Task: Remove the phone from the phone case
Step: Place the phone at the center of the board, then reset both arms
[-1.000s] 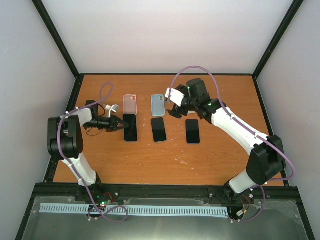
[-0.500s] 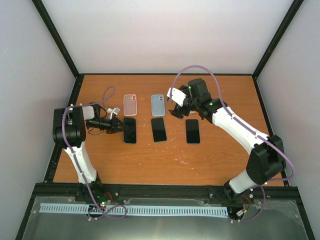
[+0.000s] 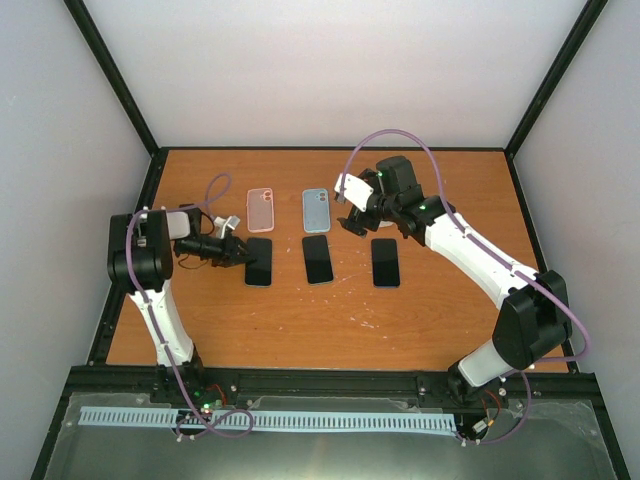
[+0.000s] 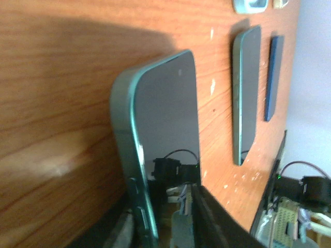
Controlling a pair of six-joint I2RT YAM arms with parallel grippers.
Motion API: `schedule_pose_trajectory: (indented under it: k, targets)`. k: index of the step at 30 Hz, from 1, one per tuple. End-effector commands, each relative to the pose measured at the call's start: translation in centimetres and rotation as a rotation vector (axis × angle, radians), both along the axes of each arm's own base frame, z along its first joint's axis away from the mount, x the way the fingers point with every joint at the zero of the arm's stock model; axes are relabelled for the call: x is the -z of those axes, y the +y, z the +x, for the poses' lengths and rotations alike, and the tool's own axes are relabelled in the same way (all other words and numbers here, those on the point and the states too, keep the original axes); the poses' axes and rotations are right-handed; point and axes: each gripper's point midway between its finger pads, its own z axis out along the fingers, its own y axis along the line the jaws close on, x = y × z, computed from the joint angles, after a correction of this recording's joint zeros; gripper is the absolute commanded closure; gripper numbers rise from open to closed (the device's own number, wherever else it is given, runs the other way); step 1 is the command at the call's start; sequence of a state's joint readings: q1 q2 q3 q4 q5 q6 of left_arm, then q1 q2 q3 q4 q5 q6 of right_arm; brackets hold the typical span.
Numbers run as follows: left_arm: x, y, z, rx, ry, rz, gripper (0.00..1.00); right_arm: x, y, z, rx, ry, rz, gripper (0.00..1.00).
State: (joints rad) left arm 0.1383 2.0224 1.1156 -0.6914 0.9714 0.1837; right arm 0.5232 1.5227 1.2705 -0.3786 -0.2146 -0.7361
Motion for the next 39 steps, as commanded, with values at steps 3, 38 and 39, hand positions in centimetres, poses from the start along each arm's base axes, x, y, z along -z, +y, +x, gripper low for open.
schedule_pose_trajectory:
  k: [3, 38, 39]
  targets:
    - [0.2, 1.2, 1.3, -0.017, -0.049, 0.087, 0.51, -2.0, -0.8, 0.5, 0.049, -0.026, 0.038, 0.0]
    - [-21.0, 19.2, 6.8, -0.84, -0.864, 0.527, 0.0, 1.4, -25.4, 4.2, 0.95, -0.022, 0.617, 0.0]
    - [-20.6, 19.2, 6.3, -0.85, -0.901, 0.541, 0.0, 2.1, -25.9, 4.0, 0.97, -0.035, 0.621, 0.0]
